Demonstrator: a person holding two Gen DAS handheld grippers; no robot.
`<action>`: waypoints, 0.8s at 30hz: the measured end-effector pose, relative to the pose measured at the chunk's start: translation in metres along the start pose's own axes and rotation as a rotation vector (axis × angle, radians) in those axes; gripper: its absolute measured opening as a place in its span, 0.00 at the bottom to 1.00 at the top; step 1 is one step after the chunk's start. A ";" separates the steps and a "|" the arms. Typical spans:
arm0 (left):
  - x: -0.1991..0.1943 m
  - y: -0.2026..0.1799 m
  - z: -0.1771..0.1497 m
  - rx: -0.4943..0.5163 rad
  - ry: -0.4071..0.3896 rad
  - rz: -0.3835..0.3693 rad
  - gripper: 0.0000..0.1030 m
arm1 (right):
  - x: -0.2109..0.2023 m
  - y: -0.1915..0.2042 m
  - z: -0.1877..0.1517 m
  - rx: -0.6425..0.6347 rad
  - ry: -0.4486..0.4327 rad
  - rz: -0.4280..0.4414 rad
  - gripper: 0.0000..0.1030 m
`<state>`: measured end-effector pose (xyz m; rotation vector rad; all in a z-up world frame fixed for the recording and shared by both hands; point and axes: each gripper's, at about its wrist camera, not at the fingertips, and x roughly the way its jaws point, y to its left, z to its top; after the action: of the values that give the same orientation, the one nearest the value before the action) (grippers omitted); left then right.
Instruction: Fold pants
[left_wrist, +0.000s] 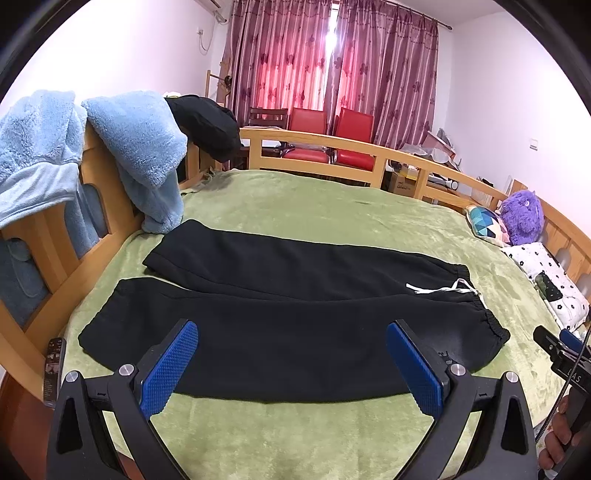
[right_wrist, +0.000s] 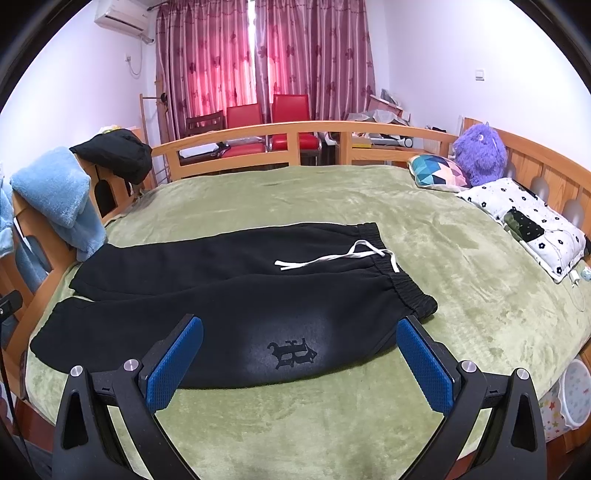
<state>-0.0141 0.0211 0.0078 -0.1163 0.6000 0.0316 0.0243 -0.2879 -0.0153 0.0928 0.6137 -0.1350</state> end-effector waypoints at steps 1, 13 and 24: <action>0.000 0.000 0.000 0.001 0.001 0.002 1.00 | -0.001 0.000 0.000 0.000 0.000 -0.001 1.00; 0.001 0.000 -0.001 0.000 -0.001 0.001 1.00 | -0.002 -0.001 0.000 0.007 0.000 0.004 1.00; -0.003 -0.001 -0.001 -0.004 0.003 -0.007 1.00 | -0.003 -0.003 0.001 0.008 0.001 0.003 1.00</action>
<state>-0.0165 0.0203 0.0090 -0.1225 0.6030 0.0258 0.0217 -0.2909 -0.0128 0.1015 0.6138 -0.1341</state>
